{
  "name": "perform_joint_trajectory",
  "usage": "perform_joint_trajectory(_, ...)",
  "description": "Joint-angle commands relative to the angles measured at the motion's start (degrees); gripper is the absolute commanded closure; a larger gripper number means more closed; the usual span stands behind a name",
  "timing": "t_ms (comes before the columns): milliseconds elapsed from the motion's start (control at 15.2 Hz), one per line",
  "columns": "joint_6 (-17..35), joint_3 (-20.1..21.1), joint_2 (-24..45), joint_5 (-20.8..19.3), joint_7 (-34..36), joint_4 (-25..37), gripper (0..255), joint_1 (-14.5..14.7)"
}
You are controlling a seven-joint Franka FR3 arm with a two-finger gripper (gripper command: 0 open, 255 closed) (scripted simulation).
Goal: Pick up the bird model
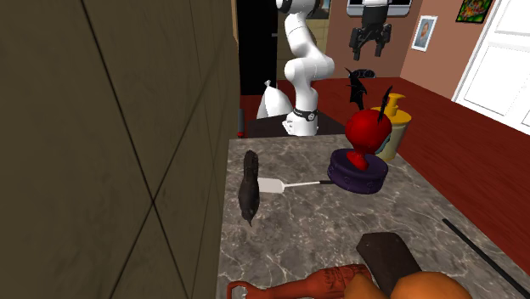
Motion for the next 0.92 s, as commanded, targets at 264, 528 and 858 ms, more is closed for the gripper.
perform_joint_trajectory(264,4.0,-3.7,3.8,-2.6,-3.2,-0.7,0,-2.2)
perform_joint_trajectory(528,8.0,-7.3,8.4,-4.7,-6.4,-0.4,0,-4.3)
perform_joint_trajectory(858,12.8,-11.7,15.3,-6.6,-10.2,1.3,0,-6.6)
